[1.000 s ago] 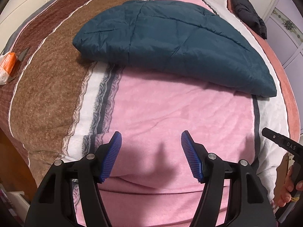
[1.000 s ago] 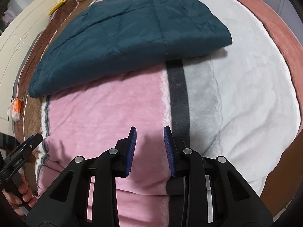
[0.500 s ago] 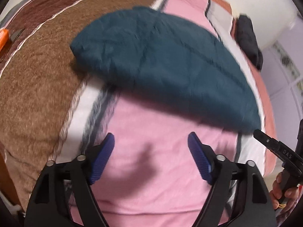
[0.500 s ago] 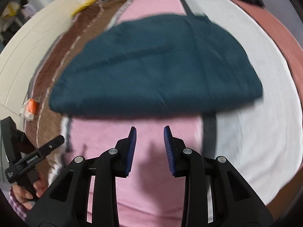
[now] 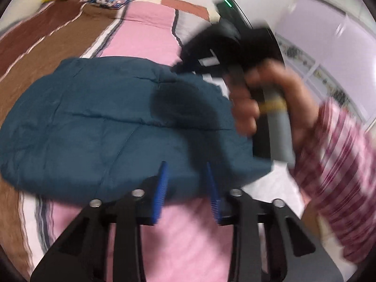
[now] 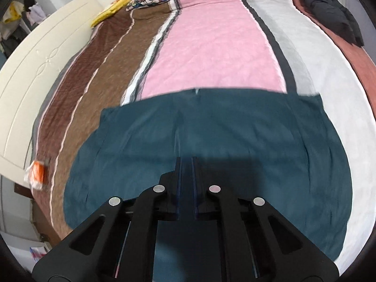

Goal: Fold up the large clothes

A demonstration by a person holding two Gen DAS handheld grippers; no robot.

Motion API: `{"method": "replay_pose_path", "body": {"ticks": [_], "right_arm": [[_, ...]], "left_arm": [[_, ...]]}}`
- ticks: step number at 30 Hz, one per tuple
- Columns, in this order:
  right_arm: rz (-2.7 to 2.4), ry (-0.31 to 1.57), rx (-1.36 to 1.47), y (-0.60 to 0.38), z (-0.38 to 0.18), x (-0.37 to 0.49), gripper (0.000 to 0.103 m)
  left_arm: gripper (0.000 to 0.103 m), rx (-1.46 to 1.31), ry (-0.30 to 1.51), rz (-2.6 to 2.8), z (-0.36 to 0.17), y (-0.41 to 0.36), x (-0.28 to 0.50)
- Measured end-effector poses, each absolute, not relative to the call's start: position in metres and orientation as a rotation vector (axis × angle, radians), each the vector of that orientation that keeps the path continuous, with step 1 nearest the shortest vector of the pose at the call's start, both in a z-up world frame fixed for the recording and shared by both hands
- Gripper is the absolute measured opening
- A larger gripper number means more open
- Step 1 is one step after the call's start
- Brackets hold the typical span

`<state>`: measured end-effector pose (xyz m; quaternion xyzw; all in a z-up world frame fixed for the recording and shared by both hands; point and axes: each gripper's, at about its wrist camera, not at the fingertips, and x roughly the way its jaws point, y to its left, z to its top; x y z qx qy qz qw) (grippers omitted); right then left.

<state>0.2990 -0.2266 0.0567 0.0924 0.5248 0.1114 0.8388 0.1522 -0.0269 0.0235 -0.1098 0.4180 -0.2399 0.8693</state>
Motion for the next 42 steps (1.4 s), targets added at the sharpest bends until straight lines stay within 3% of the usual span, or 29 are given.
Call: {"method": "replay_pose_path", "body": {"ticks": [8,13,23,24,28,31,34,42], "right_arm": [[0.155,1.236,0.141,-0.22,-0.002,0.359,0.008],[0.137,1.26,0.021,-0.213,-0.038,0.363,0.002],[0.119,1.257,0.098,-0.221,-0.036,0.358,0.001],[0.128,1.251,0.133,-0.224,-0.029,0.354,0.005],[0.212,1.18,0.274,-0.251,0.007,0.311,0.008],[0.242,1.111,0.23,-0.268,0.037,0.255,0.015],[0.23,1.074,0.191,-0.28,0.05,0.201,0.028],[0.127,1.172,0.308,-0.342,0.019,0.058,0.03]], "left_arm": [[0.026,-0.2,1.012,-0.432,-0.04,-0.037,0.177],[0.026,-0.21,1.034,-0.435,-0.051,-0.04,0.181],[0.025,-0.246,1.05,-0.432,-0.056,-0.032,0.187],[0.026,-0.247,1.045,-0.438,-0.05,-0.03,0.185],[0.059,-0.271,0.99,-0.443,-0.023,-0.006,0.165],[0.067,-0.259,0.966,-0.395,-0.011,0.014,0.148],[0.069,-0.298,0.978,-0.311,-0.01,0.046,0.137],[0.073,-0.465,0.997,-0.127,-0.026,0.117,0.125]]}}
